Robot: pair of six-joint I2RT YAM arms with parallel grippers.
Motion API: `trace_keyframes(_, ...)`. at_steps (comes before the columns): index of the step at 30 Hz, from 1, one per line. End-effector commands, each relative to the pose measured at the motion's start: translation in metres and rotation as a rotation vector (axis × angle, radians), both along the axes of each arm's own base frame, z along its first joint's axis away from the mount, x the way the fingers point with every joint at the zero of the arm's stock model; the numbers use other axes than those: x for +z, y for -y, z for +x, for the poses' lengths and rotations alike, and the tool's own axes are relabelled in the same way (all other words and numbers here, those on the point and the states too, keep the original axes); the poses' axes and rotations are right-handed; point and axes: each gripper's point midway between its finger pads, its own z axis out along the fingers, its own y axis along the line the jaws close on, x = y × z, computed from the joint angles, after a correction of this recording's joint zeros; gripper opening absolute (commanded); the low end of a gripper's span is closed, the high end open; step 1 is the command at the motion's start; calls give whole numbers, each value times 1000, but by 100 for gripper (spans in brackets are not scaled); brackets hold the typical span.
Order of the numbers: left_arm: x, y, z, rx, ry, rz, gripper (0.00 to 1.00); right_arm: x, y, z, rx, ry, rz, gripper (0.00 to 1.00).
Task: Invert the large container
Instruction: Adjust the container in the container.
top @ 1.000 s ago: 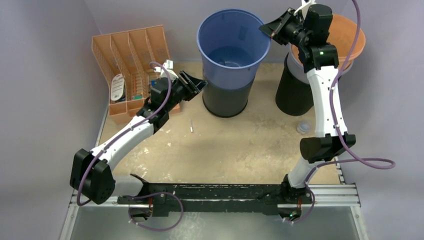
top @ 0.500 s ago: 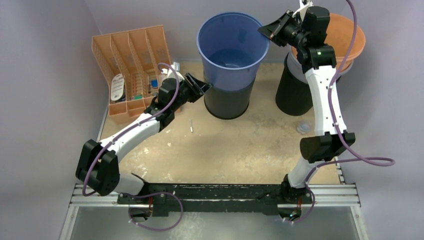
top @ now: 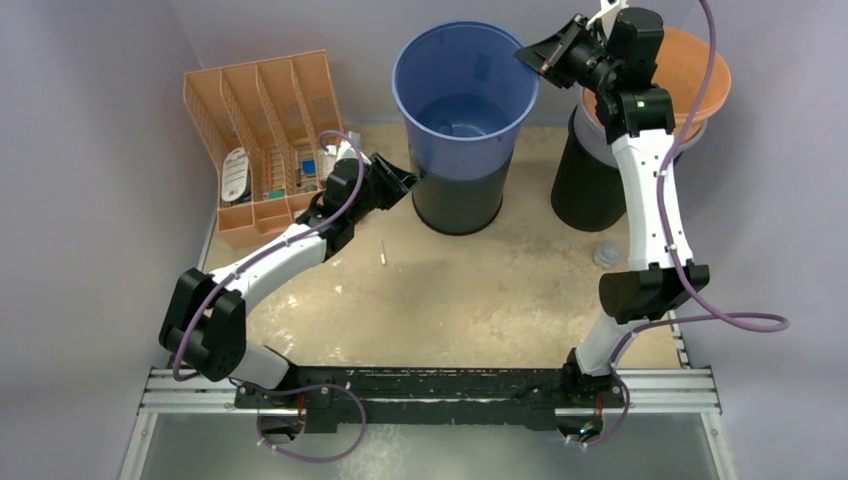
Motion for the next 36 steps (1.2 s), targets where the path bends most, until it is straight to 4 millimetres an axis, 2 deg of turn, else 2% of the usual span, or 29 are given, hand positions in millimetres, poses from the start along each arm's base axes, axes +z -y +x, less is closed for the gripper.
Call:
trace_keyframes(1,13,1,4,17,25,-35,29,152,-12,-72,115,411,175,0)
trace_keyframes(4,21,2,0,-1,48,-35,29,151,-11,-73,108,410,169,0)
trace_keyframes(6,34,-2,-5,-4,84,-24,31,149,-10,-72,103,403,164,0)
trace_keyframes(11,70,-19,-15,39,189,-19,42,137,-10,-65,92,381,169,0)
trace_keyframes(14,78,-17,-18,25,221,-28,46,133,-10,-61,92,371,175,0)
trace_keyframes(19,64,-8,-15,1,188,-26,44,131,-11,-60,93,370,182,0)
trace_keyframes(24,59,-2,-14,-7,175,-44,41,127,-11,-59,95,362,182,0)
trace_keyframes(36,34,7,-9,9,102,-53,29,125,-20,-61,131,354,199,0)
